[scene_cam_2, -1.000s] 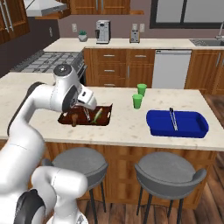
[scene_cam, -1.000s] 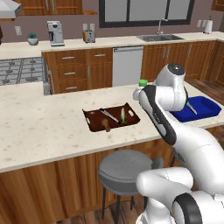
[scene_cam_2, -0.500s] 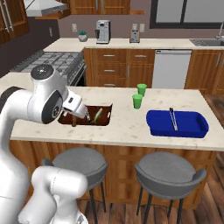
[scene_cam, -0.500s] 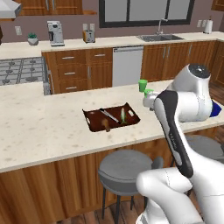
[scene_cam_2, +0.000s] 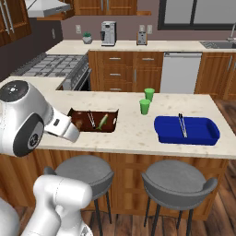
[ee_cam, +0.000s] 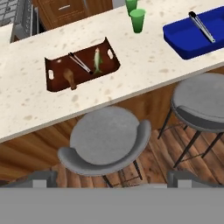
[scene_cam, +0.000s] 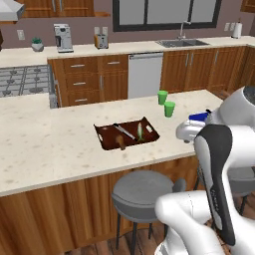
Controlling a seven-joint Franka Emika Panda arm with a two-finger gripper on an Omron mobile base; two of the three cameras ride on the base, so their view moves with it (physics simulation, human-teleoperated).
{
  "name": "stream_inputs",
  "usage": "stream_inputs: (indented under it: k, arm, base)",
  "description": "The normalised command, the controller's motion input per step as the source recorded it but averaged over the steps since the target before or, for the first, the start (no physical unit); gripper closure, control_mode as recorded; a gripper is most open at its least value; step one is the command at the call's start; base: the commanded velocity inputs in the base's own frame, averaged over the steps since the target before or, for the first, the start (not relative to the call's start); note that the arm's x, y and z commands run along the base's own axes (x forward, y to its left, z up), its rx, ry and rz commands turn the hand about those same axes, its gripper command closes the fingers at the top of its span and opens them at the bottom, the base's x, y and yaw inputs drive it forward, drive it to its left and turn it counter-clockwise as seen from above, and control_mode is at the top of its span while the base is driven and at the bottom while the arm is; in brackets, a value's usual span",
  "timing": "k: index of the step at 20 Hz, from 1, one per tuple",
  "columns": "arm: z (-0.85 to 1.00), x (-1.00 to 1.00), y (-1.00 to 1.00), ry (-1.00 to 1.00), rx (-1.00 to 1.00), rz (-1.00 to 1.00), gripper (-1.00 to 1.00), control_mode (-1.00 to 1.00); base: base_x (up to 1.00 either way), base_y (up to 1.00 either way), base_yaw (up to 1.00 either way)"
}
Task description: Gather the sweet potato and mushroom from the fridge and place them on a tray on the dining counter. Then gather the chicken drumstick and fish from the fridge and place them on the other tray.
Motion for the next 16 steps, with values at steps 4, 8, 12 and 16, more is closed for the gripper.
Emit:
stream_inputs:
  k: [4, 8, 12, 16]
  arm:
    - [-0.08, -0.59, 0.00, 0.00, -0.02, 0.00, -1.00, -1.00]
    - [0.00, 0.00, 0.01, 0.00, -0.01, 0.01, -1.00, -1.00]
    - [0.00, 0.00, 0.00, 0.00, 0.00, 0.00, -1.00, -1.00]
    - [0.00, 0.00, 0.00, 0.00, 0.00, 0.00, -1.00, 1.00]
  base:
    - [0.00, 0.00, 0.00]
    - [0.00, 0.00, 0.00]
    - [0.00, 0.00, 0.00]
    - [-0.05, 0.00, 0.00]
